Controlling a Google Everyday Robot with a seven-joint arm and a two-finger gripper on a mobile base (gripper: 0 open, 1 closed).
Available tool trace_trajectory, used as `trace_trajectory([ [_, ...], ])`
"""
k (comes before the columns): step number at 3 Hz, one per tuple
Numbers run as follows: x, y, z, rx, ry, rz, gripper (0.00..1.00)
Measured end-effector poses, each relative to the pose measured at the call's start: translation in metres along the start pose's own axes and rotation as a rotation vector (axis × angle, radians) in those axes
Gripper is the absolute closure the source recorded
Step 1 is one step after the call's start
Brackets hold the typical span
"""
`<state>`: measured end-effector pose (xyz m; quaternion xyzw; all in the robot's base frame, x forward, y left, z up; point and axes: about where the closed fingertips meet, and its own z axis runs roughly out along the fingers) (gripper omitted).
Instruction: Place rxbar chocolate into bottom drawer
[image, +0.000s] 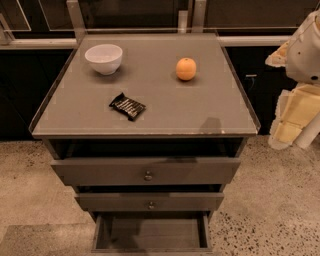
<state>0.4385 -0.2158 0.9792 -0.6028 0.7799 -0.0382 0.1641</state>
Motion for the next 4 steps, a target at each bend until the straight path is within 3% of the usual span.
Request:
trace_trajectory([
  [1,0.0,0.0,0.0,0.0,0.0,0.0,0.0],
  [2,-0.018,-0.003,0.009,0.009,0.063,-0.145,0.0],
  [3,-0.079,0.004,0.056,-0.029,0.152,-0.407,0.0],
  [4,-0.152,0.027,0.113,-0.112,0.144,-0.596,0.0],
])
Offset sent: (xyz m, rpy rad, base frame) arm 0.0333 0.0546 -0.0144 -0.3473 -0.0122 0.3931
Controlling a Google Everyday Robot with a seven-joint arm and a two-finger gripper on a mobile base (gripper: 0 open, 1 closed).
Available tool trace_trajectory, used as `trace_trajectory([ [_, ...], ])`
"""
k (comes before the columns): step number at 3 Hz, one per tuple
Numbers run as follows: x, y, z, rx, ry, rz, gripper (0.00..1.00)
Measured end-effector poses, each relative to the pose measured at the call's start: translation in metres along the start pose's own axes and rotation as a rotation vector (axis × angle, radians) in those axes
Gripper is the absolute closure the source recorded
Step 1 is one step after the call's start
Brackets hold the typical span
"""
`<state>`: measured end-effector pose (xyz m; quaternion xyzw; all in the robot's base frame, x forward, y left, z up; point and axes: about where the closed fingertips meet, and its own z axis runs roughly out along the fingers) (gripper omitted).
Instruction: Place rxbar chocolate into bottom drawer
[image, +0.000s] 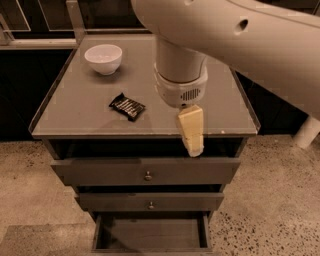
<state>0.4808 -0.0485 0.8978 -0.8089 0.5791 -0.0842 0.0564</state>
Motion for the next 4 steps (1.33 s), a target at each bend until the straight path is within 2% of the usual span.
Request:
trace_trajectory([
  [1,0.001,0.0,-0.001,0.005,-0.001,0.003,0.0],
  [2,-0.001,-0.027,-0.014,0.03,0.01,-0.04,0.0],
  [3,-0.001,-0.078,-0.031,0.092,-0.035,-0.058,0.0],
  [4,-0.015,-0.123,-0.027,0.115,-0.114,-0.086,0.0],
])
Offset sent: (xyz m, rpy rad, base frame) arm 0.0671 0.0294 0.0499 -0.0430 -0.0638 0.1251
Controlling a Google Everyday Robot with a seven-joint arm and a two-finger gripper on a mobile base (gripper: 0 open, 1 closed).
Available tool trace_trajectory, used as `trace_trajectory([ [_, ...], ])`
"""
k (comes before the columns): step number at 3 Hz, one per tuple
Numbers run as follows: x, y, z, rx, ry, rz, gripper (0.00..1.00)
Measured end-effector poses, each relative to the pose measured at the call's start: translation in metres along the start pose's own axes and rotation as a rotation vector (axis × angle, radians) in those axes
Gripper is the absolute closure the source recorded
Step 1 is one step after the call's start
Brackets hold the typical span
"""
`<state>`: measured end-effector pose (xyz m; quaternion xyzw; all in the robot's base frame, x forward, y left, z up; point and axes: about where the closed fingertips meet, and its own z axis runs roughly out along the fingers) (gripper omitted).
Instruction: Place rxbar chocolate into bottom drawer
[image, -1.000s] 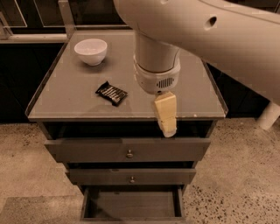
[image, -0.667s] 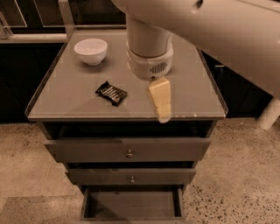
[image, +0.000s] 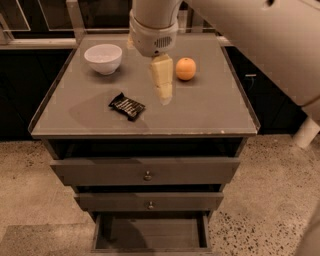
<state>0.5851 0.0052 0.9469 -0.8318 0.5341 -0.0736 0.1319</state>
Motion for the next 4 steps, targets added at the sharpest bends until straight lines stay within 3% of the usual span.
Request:
trace_trajectory([
  [1,-0.007,-0.029,0.036,-0.022,-0.108,0.019,0.0],
  [2,-0.023,-0.043,0.075,-0.085,-0.151,-0.011,0.0],
  [4,-0.024,-0.048,0.083,-0.064,-0.181,0.012,0.0],
])
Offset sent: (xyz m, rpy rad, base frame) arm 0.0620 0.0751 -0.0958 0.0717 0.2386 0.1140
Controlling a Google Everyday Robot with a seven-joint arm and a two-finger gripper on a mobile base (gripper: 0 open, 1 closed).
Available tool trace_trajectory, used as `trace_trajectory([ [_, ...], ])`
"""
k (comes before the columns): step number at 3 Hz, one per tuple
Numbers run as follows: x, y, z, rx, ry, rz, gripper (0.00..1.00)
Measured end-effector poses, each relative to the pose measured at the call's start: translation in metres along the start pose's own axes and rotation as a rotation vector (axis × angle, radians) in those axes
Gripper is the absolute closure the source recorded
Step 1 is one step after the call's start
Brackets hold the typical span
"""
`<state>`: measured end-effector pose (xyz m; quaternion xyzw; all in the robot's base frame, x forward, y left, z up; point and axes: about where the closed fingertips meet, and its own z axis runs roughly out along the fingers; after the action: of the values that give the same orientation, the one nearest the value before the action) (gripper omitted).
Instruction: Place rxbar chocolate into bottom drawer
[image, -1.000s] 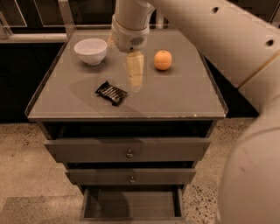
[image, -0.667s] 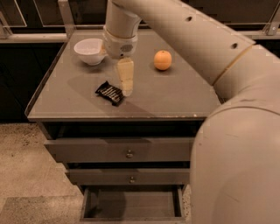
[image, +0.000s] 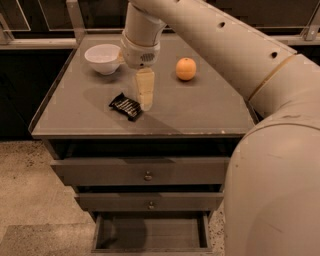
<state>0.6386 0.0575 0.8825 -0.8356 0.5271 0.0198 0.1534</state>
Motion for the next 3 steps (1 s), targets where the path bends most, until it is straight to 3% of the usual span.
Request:
trace_trajectory([
  [2,-0.004,-0.003,0.021,0.026,-0.091,0.037,0.0],
  [3,-0.006,-0.002,0.032,0.005,-0.108,0.041,0.0],
])
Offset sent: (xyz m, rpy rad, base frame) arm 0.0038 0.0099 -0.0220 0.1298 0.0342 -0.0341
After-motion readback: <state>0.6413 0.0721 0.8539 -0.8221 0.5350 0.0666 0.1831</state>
